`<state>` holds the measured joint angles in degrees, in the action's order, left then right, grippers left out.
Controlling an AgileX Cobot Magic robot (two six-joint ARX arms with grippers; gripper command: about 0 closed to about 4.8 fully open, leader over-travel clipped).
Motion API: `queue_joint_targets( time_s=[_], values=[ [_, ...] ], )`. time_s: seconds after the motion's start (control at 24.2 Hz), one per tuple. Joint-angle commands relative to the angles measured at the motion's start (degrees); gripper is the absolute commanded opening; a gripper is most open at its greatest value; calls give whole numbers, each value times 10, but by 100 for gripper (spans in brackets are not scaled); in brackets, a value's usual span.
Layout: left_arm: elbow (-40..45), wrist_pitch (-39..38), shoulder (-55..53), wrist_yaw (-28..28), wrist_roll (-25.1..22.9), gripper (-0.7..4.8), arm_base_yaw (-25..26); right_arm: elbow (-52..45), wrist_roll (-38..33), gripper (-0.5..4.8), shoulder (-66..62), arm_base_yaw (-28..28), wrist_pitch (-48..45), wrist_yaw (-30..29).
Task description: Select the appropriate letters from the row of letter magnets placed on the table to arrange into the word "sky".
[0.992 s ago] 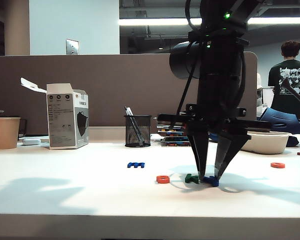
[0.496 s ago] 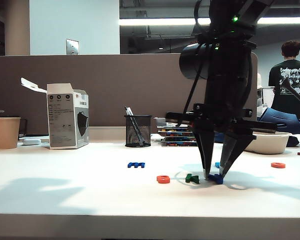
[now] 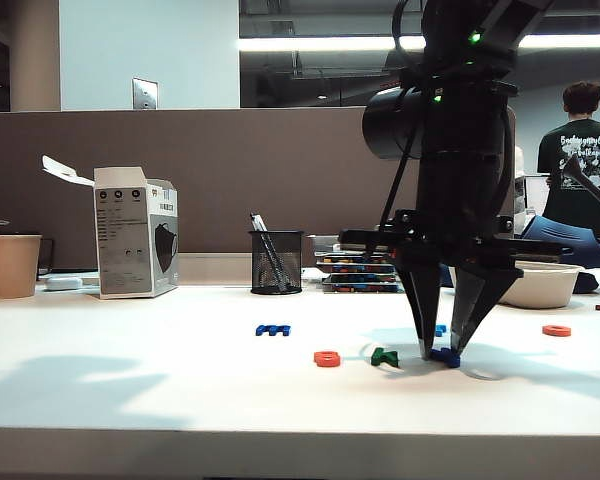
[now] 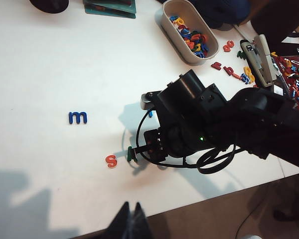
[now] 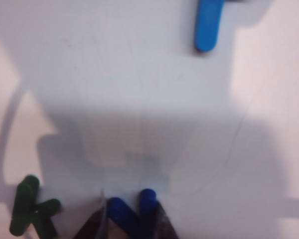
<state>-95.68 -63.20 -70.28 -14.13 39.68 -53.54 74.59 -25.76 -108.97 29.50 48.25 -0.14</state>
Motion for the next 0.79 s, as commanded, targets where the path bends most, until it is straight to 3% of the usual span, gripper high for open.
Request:
queue_joint_targets(
  time_s=[0.04, 0.79],
  values=[
    [-2, 3, 2, -2, -2, -5, 0, -16, 1, 94, -18, -2, 27, 15],
    [-2, 3, 2, -1, -3, -5, 0, -16, -39, 95, -18, -2, 49, 23]
  ],
)
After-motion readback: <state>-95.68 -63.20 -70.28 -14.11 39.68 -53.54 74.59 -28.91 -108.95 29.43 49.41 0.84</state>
